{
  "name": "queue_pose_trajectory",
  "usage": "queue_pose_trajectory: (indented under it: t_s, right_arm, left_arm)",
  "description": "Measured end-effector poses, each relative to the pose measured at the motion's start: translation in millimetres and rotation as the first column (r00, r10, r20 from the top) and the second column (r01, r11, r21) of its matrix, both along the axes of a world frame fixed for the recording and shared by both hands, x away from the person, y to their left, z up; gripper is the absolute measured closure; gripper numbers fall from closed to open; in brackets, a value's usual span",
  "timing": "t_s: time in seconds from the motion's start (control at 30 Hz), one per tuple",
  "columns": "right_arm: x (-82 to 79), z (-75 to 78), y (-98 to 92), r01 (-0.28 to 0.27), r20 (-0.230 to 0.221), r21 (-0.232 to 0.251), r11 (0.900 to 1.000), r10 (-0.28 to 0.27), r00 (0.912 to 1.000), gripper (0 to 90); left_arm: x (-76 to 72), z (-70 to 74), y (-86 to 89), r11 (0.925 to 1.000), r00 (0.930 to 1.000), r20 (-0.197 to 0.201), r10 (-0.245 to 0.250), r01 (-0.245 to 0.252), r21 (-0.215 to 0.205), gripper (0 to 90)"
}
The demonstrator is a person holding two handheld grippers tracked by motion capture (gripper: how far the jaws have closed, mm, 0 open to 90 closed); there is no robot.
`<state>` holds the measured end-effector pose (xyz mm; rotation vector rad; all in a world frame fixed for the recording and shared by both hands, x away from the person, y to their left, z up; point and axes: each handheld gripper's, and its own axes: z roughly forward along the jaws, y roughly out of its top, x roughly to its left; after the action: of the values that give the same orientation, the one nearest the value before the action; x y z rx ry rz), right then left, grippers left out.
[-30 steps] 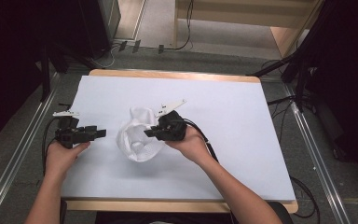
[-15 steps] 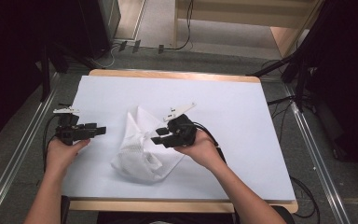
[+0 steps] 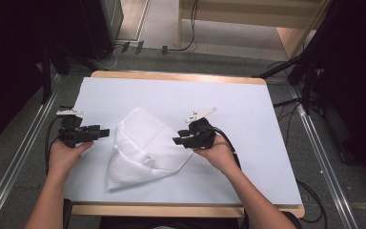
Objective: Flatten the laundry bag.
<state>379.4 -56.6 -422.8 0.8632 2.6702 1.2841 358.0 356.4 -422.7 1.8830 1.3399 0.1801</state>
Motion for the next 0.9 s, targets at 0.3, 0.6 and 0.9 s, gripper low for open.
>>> queue_pose_trajectory:
  t_s: [0.3,0.6,0.9]
  right_arm:
    - [20.3,-21.3,5.7,0.047,0.003,-0.046,0.998,-0.047,0.9989,61.2]
    - [42.5,-42.2,17.0,0.071,-0.022,-0.09,0.993,-0.074,0.997,60.2]
    - [53.1,-44.1,28.6,0.069,-0.021,-0.082,0.994,-0.071,0.9973,61.5]
  left_arm:
    - [-2.0,-0.5,-0.9,1.0,1.0,0.0,-0.003,0.003,0.006,40.6]
    - [-11.4,-1.2,5.8,0.9998,0.9999,-0.005,0.014,-0.014,0.013,40.4]
    - [-22.7,-2.1,14.8,0.999,0.9991,-0.008,0.041,-0.04,0.019,40.4]
